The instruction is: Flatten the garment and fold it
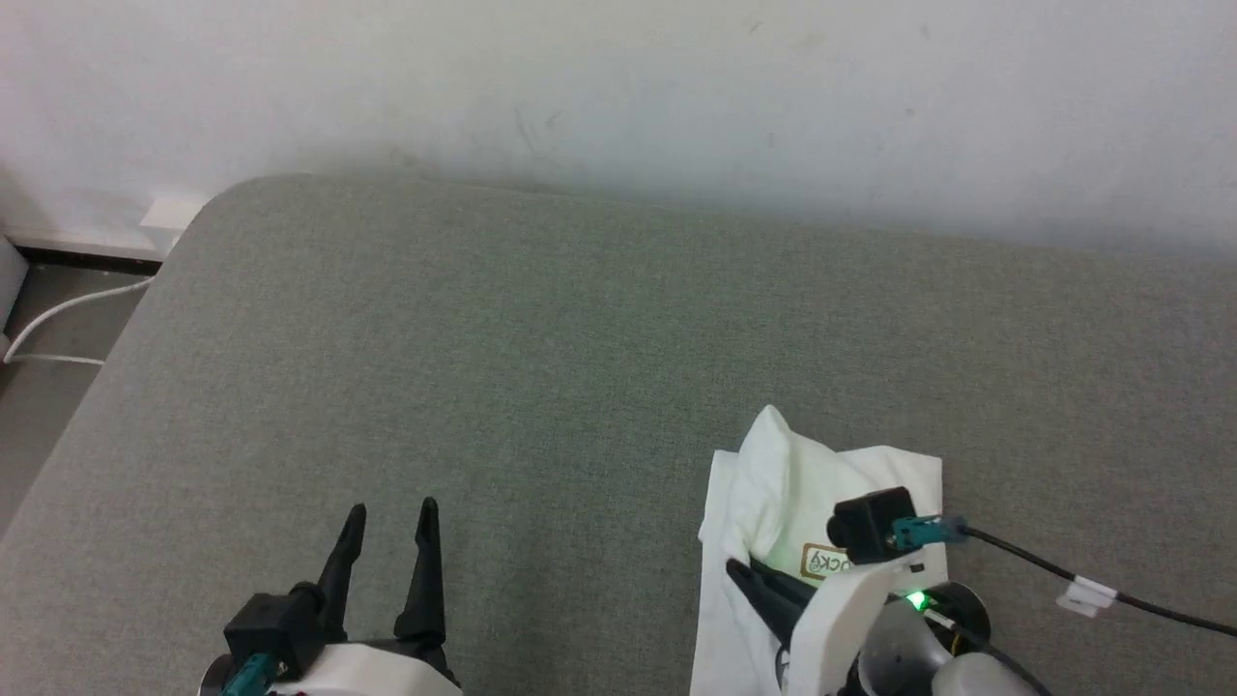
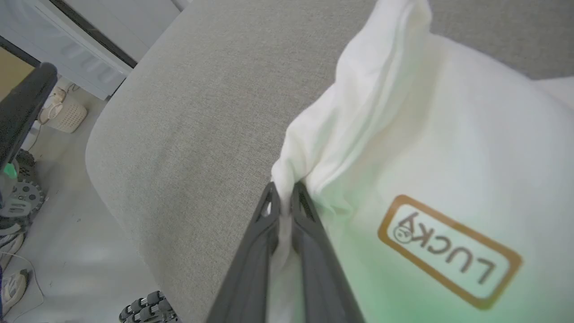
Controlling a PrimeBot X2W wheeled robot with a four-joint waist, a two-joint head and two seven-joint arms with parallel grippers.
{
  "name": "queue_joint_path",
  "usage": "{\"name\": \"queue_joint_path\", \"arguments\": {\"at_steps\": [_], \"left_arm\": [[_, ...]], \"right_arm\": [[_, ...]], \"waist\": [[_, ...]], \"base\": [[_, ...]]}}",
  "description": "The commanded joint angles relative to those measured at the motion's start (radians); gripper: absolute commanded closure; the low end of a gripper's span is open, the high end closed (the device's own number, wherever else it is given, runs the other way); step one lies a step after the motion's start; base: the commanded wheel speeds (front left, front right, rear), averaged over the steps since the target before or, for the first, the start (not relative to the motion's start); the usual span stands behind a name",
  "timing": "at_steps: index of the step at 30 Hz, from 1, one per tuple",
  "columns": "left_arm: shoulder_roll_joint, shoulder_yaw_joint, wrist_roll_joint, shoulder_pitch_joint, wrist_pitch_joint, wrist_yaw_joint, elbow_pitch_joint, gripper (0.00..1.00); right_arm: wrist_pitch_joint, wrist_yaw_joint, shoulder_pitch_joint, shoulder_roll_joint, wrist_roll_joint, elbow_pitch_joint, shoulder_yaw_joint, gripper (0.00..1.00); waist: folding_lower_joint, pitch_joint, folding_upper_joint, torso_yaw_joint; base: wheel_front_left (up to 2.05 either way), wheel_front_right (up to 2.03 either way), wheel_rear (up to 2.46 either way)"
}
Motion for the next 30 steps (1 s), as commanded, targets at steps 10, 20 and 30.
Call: {"name": "queue_joint_path", "arguments": {"at_steps": [10, 20, 30], "left_arm": [[-0.004, 0.003, -0.012, -0.025, -0.005, 0.003, 0.023, 0.0], [-0.004, 0.003, -0.012, -0.01, -0.005, -0.003, 0.005, 0.0], [-0.004, -0.012, -0.011, -0.014, -0.005, 0.009, -0.058, 0.0]], "right_arm": [[-0.09, -0.001, -0.135, 0.004, 0.051, 0.115, 0.237, 0.0], [-0.264, -0.001, -0.274, -0.171, -0.146, -0.028, 0.08, 0.0], [-0.502, -0.001, -0.122, -0.263, -0.327, -0.109, -0.282, 0.0]], "waist": [[0.0, -0.017, 0.0001, -0.018], [0.0, -0.054, 0.0001, -0.074], [0.0, -0.032, 0.0001, -0.106]], "base": [[0.0, 0.0, 0.0], [0.0, 0.0, 0.0], [0.0, 0.0, 0.0]]}}
